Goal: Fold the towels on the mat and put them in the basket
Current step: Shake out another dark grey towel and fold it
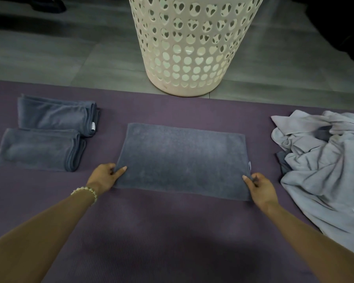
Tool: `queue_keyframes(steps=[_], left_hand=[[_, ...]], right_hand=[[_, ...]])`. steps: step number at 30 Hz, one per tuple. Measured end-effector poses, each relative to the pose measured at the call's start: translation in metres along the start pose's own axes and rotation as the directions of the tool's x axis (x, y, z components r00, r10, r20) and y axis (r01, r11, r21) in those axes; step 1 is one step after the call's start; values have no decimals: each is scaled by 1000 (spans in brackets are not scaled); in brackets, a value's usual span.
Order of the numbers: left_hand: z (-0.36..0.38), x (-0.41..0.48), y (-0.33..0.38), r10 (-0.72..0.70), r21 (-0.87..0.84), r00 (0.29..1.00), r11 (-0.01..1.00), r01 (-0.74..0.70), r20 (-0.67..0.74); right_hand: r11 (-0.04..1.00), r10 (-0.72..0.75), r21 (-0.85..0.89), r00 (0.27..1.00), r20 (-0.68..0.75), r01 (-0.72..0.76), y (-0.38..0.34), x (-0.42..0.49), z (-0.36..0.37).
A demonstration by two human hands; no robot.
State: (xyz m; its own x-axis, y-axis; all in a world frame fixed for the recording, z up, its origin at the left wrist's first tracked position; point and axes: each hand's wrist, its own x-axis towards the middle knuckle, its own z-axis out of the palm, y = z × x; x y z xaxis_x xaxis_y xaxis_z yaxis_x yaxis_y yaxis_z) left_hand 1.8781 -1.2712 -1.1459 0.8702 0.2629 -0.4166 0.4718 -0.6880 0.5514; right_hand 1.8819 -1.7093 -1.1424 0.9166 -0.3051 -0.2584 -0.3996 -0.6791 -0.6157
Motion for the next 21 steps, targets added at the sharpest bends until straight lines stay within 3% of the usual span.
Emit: queue_keyframes(steps=[3, 5, 6, 8, 11, 13, 16, 21], left_hand=[[6, -8, 14, 26, 141, 972, 990, 8, -232], [20, -13, 29, 276, 246, 877, 951, -188, -394], [31, -16, 40, 410, 323, 831, 899, -297, -376], [60, -19, 61, 571, 403, 799, 787, -467, -190], [97, -22, 89, 518, 448, 851, 743, -497, 84], [112, -20, 90, 449, 479, 888, 760, -439, 102], [114, -13, 79, 410, 549, 910, 748, -372, 58], [90, 1, 57, 282, 545, 958, 812, -208, -55]], right_hand=[[991, -108, -103, 973, -205, 88, -10, -10, 7], [934, -323, -235, 918, -230, 270, -23, -17, 24], [893, -410, -277, 894, -180, 354, -32, -19, 36], [820, -507, -324, 862, -27, 472, -54, -24, 64], [754, -495, -350, 830, 256, 557, -88, -32, 103], [712, -474, -385, 807, 353, 587, -87, -32, 118], [632, -509, -483, 794, 331, 606, -59, -26, 110], [721, -433, -533, 888, 153, 443, 2, -9, 57]])
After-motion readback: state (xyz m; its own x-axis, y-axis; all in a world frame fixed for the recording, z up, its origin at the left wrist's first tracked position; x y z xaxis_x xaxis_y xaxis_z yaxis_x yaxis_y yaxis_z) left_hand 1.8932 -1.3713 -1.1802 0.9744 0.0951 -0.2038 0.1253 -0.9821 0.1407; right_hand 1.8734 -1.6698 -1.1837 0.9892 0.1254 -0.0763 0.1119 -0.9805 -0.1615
